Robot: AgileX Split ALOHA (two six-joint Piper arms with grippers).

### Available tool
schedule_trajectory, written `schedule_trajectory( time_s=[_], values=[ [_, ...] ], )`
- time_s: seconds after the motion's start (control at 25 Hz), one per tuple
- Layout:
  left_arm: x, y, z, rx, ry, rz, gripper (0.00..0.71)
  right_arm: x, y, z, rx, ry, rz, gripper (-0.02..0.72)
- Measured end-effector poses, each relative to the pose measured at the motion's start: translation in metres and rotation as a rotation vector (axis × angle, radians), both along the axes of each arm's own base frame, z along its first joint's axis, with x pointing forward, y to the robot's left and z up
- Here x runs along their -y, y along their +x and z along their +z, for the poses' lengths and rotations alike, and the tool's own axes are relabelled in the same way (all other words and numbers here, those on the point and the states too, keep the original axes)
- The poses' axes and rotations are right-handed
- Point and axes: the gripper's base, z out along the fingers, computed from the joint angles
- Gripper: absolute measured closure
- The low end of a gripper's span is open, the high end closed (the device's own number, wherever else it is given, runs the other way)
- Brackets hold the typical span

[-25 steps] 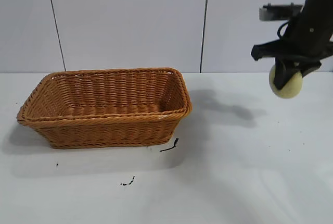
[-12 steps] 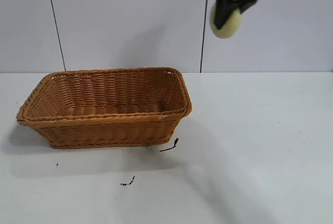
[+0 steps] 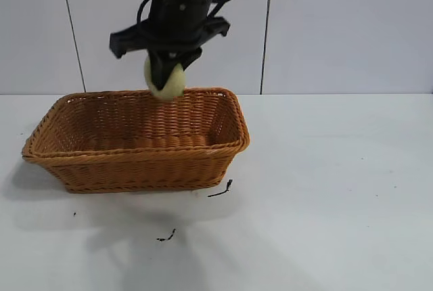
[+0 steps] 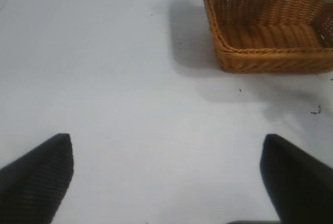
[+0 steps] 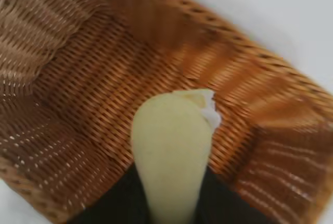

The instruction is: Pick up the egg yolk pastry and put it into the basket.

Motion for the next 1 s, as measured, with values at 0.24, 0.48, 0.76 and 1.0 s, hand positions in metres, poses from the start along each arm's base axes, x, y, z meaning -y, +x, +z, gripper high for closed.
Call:
schedule_trajectory(
  time_s=[0.24, 0.48, 0.76, 1.0],
  values=[
    [0.000, 0.000, 0.000, 0.000, 0.000, 0.000, 0.014, 0.000, 0.007, -0.045, -0.068, -0.042, -0.016, 0.615],
    [0.000, 0.000, 0.000, 0.000, 0.000, 0.000, 0.014, -0.001, 0.006, -0.044, -0.068, -0.041, -0.009, 0.239],
    [0.000, 0.000, 0.000, 0.000, 0.000, 0.000, 0.014, 0.002, 0.001, -0.015, -0.046, -0.030, 0.005, 0.018],
    [0.000, 0.000, 0.000, 0.000, 0.000, 0.000, 0.014, 0.021, -0.002, 0.051, 0.061, 0.037, -0.005, 0.010]
  ],
)
